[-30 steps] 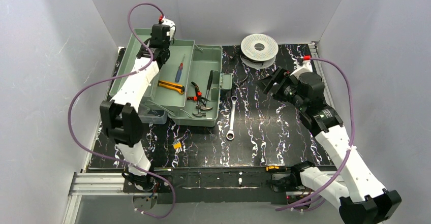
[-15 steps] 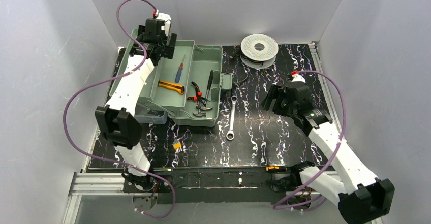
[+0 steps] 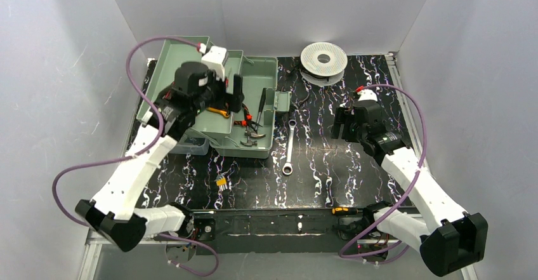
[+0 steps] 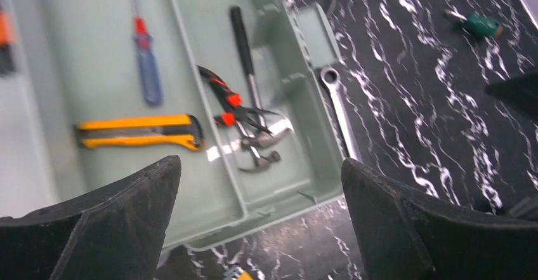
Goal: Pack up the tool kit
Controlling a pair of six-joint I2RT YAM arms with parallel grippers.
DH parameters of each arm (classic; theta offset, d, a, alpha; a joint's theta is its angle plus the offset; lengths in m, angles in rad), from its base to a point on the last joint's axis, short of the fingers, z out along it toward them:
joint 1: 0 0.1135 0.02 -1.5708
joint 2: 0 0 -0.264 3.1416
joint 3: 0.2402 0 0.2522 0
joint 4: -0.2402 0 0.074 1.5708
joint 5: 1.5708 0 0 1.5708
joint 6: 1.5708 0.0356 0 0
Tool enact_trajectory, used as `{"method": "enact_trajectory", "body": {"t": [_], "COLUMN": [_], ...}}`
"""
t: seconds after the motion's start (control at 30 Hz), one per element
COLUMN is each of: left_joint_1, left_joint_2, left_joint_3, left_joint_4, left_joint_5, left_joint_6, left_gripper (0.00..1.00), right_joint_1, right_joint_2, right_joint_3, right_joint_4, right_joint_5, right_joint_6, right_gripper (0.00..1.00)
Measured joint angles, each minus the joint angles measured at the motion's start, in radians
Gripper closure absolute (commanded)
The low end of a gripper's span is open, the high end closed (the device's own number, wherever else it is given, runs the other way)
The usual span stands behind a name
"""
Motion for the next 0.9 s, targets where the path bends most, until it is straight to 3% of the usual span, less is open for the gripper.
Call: {"method": "enact_trajectory", "body": {"t": [0.17,0.3,0.57,0.9], "left_joint_1": [-0.054,-0.1,-0.108,-0.149], "left_joint_2": [-0.088,-0.158,-0.328,-0.358], "left_joint_3": [-0.251,-0.36,-0.446,-0.491], "left_joint_4": [0.067,0.092,0.154,0.171], "left_joint_5": [0.076,0.115,0.164,0.122], "left_joint_6": [-0.048,-0.023,0.0,-0.011], "left_gripper": [0.02,0.02,0.02,0.02], "right_joint_1": [-0.033,-0.126,-0.301,-0.509], "right_joint_2": [-0.006,0.032,0.182,0.427], "right_joint_3": [-0.013,-0.013,0.007,0.108], "right_joint_4": [0.007,0.002,-0.019,-0.043], "right_joint_5": [-0.011,-0.032,-0.111,-0.216], "right_joint_6": [-0.048,-0.061,-0.064,-0.032], "right_gripper": [0.15,0.15,0.16,0.19]}}
